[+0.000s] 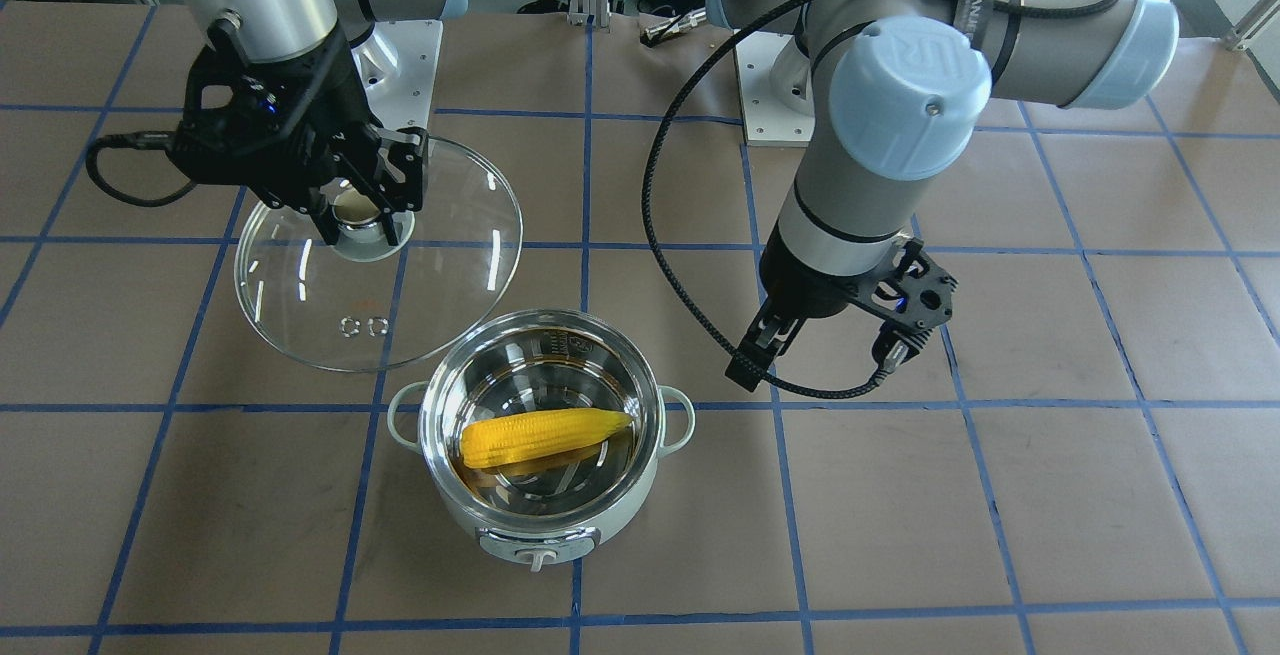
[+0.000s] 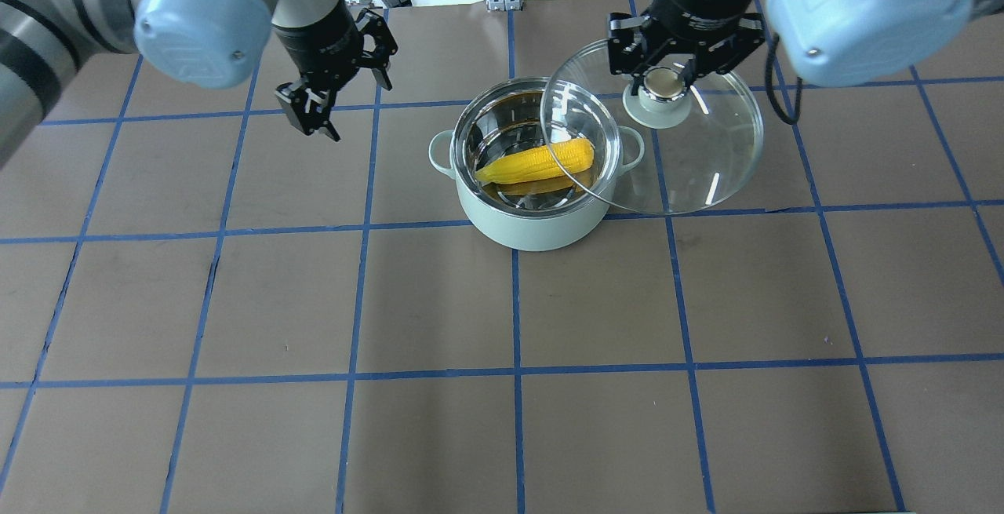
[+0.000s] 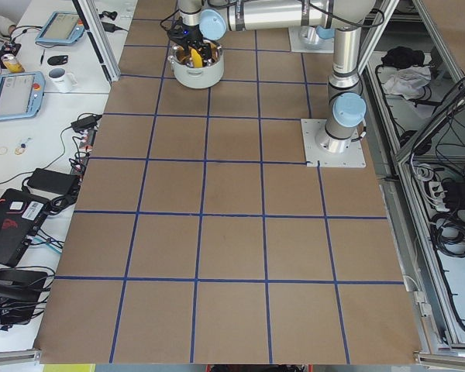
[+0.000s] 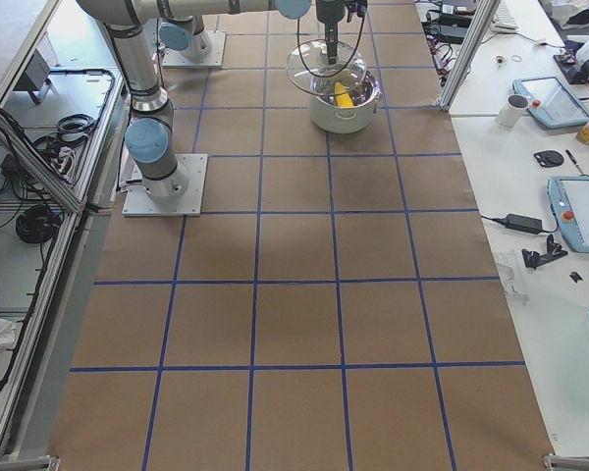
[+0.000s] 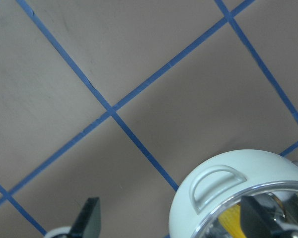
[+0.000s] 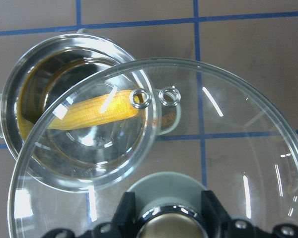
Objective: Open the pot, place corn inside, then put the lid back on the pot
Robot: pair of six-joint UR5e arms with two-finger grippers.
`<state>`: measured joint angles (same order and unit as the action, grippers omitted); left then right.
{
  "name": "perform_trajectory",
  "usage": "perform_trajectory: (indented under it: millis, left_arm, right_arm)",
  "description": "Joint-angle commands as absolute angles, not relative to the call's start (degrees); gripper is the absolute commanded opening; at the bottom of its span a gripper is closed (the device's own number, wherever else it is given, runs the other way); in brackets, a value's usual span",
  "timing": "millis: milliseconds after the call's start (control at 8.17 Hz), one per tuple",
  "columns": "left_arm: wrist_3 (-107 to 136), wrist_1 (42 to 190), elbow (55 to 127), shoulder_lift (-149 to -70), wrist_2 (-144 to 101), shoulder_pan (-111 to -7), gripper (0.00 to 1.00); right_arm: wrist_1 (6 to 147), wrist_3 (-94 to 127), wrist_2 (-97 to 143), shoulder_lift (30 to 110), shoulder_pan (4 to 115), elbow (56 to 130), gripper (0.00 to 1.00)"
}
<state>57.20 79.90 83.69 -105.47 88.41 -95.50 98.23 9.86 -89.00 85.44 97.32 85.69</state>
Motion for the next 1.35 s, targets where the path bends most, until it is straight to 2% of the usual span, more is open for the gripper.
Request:
perform_trajectory:
  millis: [0,245,1224]
  left_arm:
    - [28.47,86.46,84.55,-98.11,88.59,-88.79,1.00]
    - [16.32,86.22,84.38,-97.12,88.86,-88.51,1.00]
    - [6.33,86.22,84.11,-96.07,90.70,-89.03,1.00]
  right_arm:
    - [103.61,20.01,-93.83,72.39,107.10,77.73,0.03]
    - [107.13,23.90,-94.75,67.60,108.63,76.90,0.03]
    - [111.18,24.00,-94.31,63.90,108.81,77.25,0.04]
